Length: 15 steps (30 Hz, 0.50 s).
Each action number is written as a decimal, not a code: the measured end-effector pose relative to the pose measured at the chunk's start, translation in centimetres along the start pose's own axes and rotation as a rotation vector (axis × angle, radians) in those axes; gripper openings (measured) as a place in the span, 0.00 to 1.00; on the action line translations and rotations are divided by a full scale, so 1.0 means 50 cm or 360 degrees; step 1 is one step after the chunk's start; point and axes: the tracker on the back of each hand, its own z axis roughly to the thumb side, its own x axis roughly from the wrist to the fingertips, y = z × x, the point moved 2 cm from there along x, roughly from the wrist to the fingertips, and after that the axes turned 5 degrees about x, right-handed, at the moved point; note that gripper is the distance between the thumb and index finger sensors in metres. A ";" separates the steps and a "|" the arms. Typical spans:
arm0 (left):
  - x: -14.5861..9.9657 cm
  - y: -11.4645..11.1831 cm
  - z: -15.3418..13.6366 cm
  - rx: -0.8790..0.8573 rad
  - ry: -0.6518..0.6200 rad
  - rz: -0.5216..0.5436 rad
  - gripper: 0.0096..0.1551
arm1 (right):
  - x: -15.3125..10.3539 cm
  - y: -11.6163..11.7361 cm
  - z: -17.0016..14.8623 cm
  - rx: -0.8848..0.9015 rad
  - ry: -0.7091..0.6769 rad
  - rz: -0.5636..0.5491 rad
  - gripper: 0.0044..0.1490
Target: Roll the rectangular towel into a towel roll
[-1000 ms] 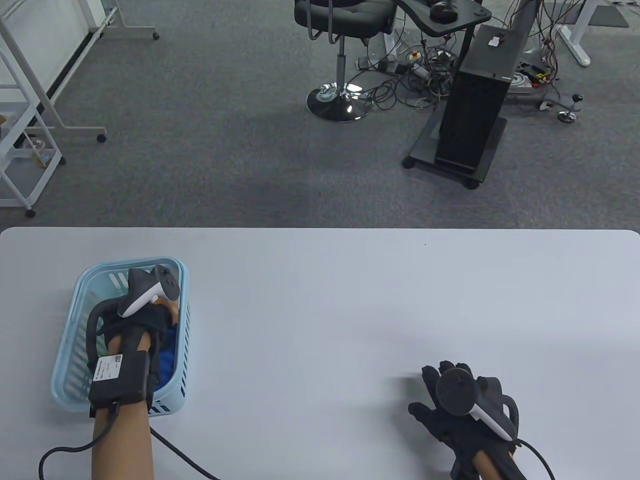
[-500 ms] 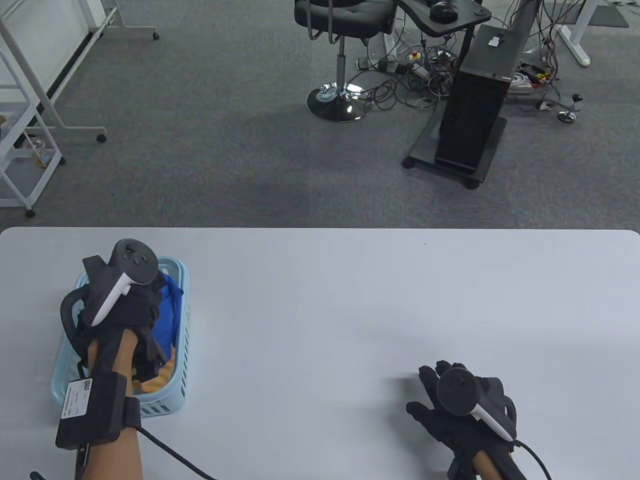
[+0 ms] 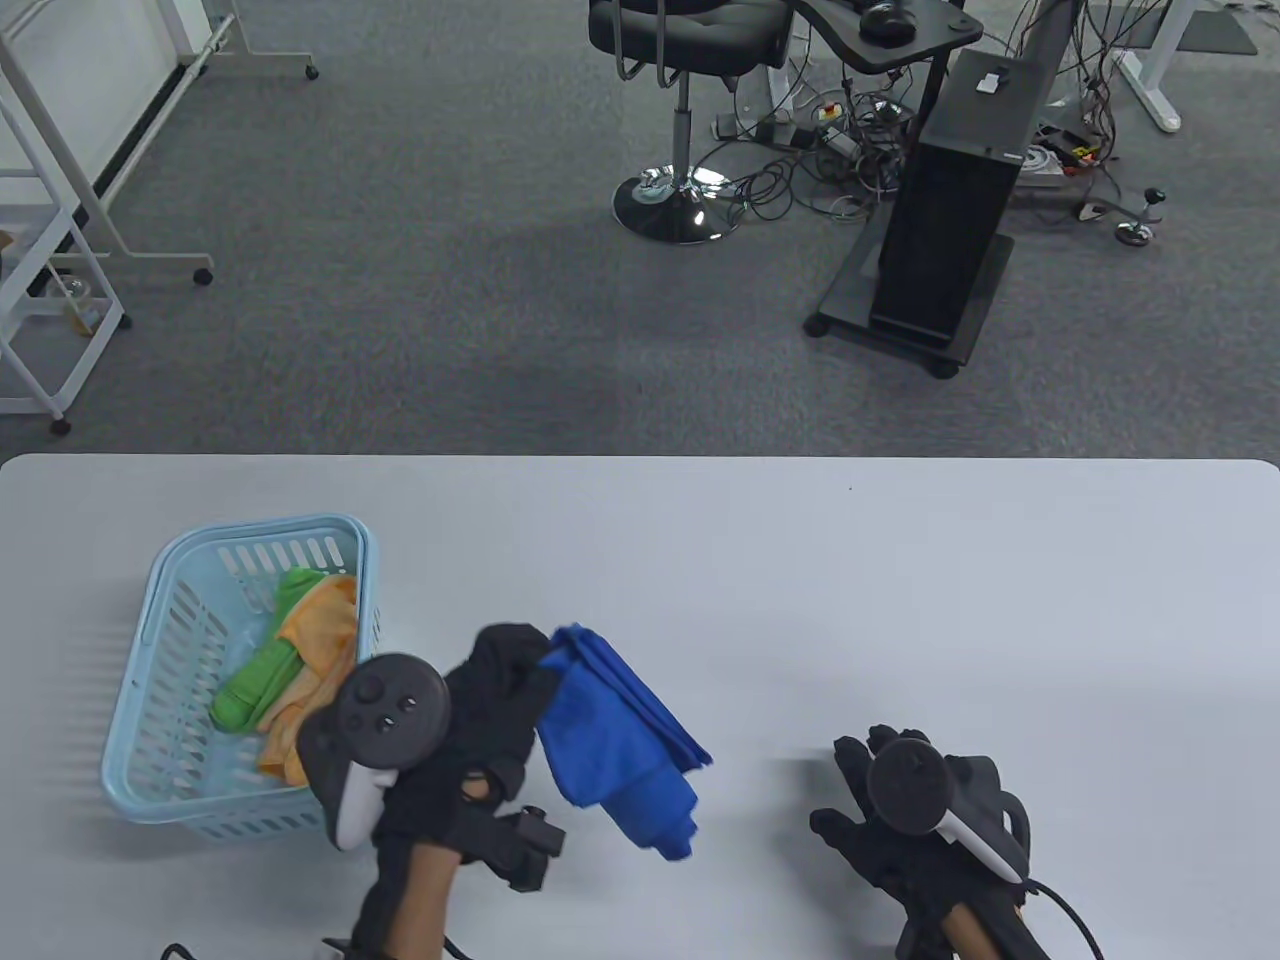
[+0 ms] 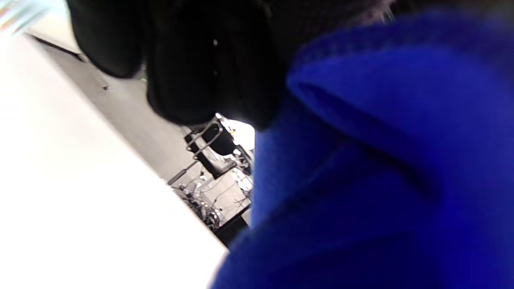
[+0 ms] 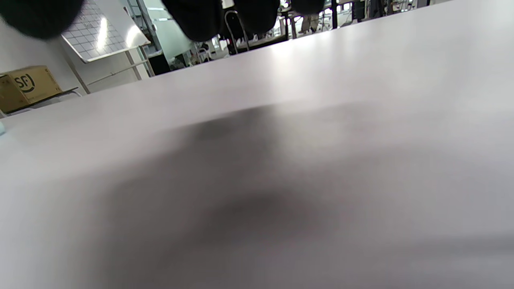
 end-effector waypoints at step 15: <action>-0.026 -0.161 -0.135 -0.0234 0.0389 -0.0353 0.26 | 0.002 0.041 0.047 0.0047 -0.0137 0.0138 0.58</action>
